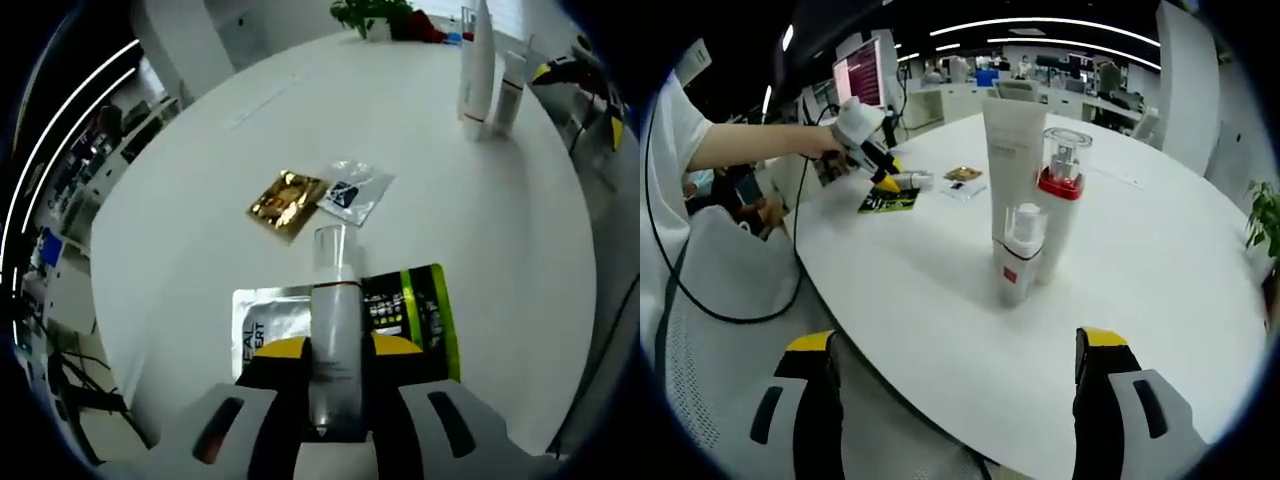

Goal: Arrange the skincare products in the storage area until every visible bottle or jar stands upright without overlapping.

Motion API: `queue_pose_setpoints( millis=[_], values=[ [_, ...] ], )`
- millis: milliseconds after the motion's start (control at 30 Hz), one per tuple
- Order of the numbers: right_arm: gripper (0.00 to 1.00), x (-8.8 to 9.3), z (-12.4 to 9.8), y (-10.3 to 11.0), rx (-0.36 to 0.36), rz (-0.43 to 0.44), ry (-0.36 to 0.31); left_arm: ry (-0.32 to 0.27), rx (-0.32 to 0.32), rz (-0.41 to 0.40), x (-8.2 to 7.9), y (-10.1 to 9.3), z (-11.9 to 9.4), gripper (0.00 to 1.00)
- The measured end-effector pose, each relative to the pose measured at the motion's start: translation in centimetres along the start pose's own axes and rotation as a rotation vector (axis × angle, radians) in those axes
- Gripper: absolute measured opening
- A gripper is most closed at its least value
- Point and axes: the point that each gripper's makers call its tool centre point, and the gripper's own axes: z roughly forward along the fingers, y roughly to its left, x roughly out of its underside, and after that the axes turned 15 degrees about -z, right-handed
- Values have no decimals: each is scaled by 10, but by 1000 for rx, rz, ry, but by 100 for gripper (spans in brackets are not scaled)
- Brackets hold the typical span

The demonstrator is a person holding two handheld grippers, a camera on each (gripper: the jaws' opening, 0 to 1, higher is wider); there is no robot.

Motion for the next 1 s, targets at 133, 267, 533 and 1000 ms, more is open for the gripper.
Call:
queue_pose_setpoints(
  millis=[133, 267, 533, 1000],
  values=[
    [97, 0, 1, 3, -6, -24, 6, 7, 3, 2, 1, -4, -4, 26],
    [97, 3, 2, 7, -14, -78, 34, 30, 25, 12, 6, -11, -9, 26],
    [96, 4, 3, 16, -50, -121, 37, -41, 53, -53, -3, -20, -47, 26],
    [94, 17, 5, 38, -98, -322, 108, -100, 47, -115, -4, -34, -83, 26]
  ],
)
